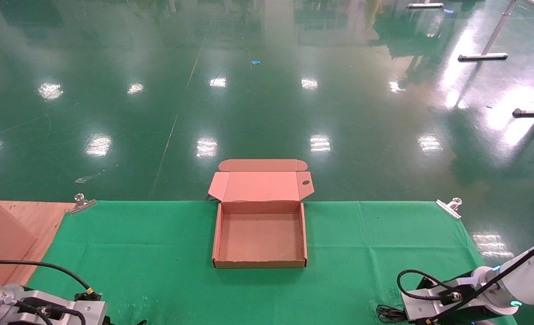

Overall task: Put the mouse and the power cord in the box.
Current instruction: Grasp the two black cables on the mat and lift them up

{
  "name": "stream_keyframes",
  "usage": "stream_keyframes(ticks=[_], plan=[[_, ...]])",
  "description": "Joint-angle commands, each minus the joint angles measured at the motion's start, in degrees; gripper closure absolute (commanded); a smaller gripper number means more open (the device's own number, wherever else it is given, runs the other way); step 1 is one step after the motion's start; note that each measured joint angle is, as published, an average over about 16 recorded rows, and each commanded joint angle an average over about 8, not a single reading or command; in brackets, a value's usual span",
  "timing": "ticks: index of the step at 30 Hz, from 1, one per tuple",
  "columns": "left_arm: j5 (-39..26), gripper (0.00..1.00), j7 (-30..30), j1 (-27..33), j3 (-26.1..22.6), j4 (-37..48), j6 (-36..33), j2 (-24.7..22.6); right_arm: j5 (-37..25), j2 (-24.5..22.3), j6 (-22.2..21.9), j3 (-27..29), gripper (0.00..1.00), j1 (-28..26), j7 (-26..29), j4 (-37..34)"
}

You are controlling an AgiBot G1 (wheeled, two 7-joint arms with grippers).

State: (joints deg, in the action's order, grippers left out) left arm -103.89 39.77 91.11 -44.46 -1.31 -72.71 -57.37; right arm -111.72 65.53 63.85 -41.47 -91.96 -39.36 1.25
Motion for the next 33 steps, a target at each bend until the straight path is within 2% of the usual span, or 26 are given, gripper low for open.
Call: stream_keyframes(ticks=[1,28,30,33], plan=[[-0.08,1.00,0.07,-0.10,-0.05,0.17,0.07,-0.16,0.17,-0.04,-0.02,0.12,1.00,0.15,-0.22,-0.18],[-0.65,1.00,0.98,2.82,-0.47,0.62,-2.93,1.09,1.26,-1.36,2.04,0.88,1.00,-1.93,-1.60,-0.72],[-0.57,0.92,0.88,2.76,-0.41,0.77,-2.95,1.11,1.33,-1.57,2.21,0.94,1.00,-1.92,-1.80,-0.77],[-0.33,0.54,0.71,2.70,-0.25,0.94,-2.97,1.03,1.41,-1.81,2.42,1.00,1.00,-1.86,-2.01,-0.87]])
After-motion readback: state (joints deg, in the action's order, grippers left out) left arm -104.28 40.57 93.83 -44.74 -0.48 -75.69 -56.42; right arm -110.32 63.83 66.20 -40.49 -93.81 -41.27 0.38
